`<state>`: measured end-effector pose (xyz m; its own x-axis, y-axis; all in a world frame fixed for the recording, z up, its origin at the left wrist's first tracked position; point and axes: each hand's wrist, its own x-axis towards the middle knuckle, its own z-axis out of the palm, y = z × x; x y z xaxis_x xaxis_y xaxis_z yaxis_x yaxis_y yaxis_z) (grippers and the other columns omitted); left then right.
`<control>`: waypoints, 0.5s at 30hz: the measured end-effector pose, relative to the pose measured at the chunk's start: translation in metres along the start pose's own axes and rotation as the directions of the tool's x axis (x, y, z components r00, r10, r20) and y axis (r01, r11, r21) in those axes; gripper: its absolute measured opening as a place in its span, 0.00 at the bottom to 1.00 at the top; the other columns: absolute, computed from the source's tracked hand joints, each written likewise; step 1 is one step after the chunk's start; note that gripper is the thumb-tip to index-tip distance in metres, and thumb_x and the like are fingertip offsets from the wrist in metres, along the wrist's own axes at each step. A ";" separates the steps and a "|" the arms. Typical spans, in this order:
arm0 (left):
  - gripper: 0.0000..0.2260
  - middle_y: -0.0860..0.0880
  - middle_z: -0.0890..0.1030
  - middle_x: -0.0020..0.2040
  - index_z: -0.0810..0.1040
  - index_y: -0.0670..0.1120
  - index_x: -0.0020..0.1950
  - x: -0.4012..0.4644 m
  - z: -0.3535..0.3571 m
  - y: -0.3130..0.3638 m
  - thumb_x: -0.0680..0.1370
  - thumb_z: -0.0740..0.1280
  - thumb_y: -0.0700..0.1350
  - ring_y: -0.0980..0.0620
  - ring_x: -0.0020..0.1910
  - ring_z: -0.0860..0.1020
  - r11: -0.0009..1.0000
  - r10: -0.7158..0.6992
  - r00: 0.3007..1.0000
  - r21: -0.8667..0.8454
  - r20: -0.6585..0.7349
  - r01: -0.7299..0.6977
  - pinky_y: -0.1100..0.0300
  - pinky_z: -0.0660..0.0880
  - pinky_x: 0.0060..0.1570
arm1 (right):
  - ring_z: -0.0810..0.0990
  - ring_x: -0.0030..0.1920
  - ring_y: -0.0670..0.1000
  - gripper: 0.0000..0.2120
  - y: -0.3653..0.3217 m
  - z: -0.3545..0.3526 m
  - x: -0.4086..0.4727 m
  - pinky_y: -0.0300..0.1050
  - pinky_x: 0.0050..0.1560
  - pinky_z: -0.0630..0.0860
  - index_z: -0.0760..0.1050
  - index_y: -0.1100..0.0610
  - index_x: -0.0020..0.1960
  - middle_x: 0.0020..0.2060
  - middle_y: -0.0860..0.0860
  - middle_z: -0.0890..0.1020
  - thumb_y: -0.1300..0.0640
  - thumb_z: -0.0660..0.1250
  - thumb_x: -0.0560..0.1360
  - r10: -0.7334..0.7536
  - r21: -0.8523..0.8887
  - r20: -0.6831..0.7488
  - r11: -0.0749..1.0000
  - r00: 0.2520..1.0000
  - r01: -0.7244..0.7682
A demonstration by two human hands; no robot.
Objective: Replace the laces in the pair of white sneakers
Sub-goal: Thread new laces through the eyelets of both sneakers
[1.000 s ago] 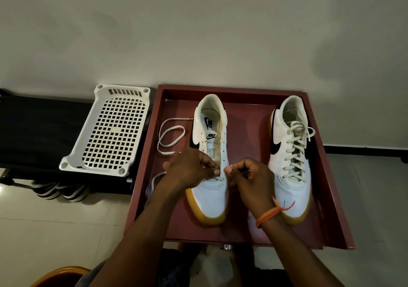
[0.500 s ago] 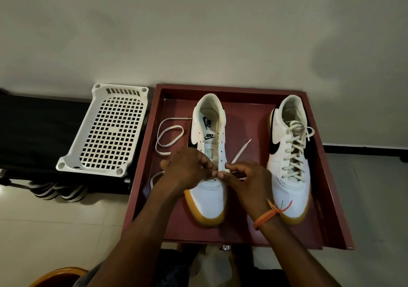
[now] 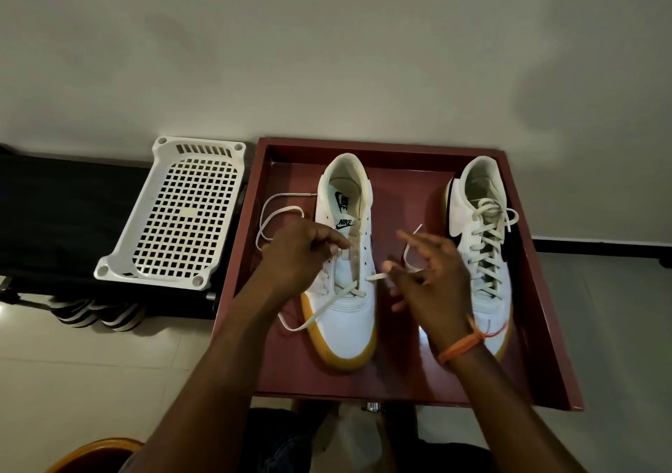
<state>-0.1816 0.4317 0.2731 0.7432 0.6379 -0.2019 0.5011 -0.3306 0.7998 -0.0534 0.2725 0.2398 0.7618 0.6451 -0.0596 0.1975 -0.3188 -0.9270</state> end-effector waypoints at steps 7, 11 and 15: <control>0.14 0.51 0.70 0.49 0.77 0.55 0.50 -0.001 0.010 -0.009 0.70 0.78 0.45 0.60 0.46 0.70 0.972 0.102 0.990 0.221 -0.098 -0.079 0.74 0.64 0.44 | 0.82 0.31 0.49 0.06 0.008 0.013 -0.005 0.46 0.32 0.81 0.81 0.56 0.37 0.33 0.53 0.83 0.64 0.73 0.72 0.019 -0.057 0.083 0.998 0.996 -0.014; 0.14 0.56 0.72 0.43 0.77 0.54 0.50 -0.001 0.009 -0.013 0.69 0.78 0.44 0.59 0.43 0.72 0.963 0.148 0.984 0.241 -0.098 -0.121 0.70 0.65 0.39 | 0.81 0.27 0.53 0.05 0.001 -0.015 0.014 0.48 0.31 0.81 0.78 0.62 0.41 0.32 0.62 0.81 0.67 0.68 0.75 0.196 0.183 -0.163 0.969 0.967 -0.166; 0.15 0.51 0.77 0.43 0.79 0.51 0.49 0.001 0.009 -0.010 0.68 0.79 0.40 0.56 0.37 0.76 0.988 0.079 0.994 0.137 -0.075 -0.068 0.73 0.70 0.34 | 0.82 0.28 0.52 0.05 0.001 -0.023 0.016 0.51 0.32 0.82 0.77 0.59 0.49 0.43 0.62 0.82 0.67 0.68 0.76 0.161 0.196 -0.227 0.974 0.961 -0.117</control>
<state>-0.1823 0.4298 0.2598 0.7453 0.6599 -0.0952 0.5049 -0.4653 0.7270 -0.0265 0.2668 0.2461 0.9034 0.4110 -0.1225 -0.0177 -0.2498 -0.9681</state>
